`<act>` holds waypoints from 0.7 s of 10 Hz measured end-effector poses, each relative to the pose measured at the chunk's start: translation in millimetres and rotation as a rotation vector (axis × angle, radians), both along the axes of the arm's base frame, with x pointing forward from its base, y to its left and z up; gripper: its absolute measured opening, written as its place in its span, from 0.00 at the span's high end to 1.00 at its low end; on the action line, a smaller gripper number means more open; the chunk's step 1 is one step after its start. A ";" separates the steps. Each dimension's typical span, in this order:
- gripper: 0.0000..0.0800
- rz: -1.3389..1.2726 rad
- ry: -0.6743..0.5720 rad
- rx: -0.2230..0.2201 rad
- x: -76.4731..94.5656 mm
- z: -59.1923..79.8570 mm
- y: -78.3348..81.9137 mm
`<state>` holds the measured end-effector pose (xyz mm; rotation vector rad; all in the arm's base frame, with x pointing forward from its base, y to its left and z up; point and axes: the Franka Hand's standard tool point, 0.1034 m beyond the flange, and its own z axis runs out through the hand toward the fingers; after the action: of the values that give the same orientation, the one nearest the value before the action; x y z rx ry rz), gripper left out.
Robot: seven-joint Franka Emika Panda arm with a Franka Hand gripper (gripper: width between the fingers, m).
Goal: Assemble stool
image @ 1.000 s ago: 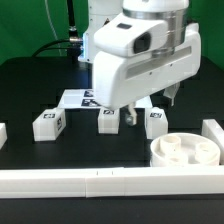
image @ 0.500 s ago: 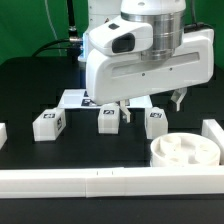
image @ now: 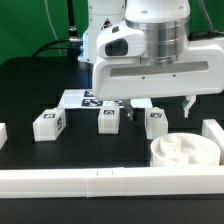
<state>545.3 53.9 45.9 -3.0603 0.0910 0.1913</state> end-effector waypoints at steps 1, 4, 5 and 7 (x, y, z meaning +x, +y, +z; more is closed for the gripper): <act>0.19 0.002 -0.003 0.000 0.5 -0.2 0.1; 0.19 0.009 0.172 0.003 -6.2 -5.5 -2.2; 0.19 0.010 0.226 0.006 -3.6 -7.7 -2.9; 0.19 0.022 0.383 0.013 -9.2 -7.1 -2.7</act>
Offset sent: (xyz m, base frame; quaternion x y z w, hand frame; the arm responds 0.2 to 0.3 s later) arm 0.0100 -0.0185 -0.0135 -0.0523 -0.1930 0.0162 0.9797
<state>536.1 51.2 38.7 -2.9690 0.0756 0.7730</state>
